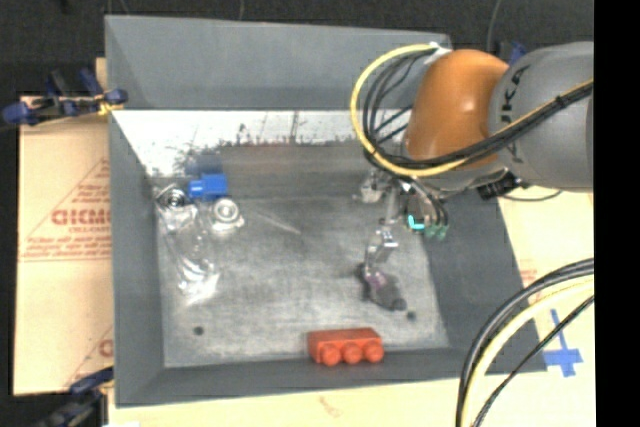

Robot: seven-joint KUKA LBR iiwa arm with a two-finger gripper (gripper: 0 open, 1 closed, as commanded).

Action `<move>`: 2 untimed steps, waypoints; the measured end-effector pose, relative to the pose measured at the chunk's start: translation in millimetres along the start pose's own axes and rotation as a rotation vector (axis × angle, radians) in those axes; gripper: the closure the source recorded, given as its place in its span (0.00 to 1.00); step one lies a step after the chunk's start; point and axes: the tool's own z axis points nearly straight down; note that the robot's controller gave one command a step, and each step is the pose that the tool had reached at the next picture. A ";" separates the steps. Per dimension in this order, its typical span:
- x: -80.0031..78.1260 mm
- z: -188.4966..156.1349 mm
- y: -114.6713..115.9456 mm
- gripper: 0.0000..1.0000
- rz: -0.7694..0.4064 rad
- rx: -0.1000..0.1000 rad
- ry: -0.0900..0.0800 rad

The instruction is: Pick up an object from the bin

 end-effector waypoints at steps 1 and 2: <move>56.2 56.9 -41.0 0.00 -0.014 0.000 -0.019; 53.5 53.4 -39.9 1.00 -0.019 0.001 -0.020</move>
Offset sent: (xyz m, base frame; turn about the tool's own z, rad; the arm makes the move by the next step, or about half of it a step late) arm -0.0591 -0.0384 -0.0588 -0.0183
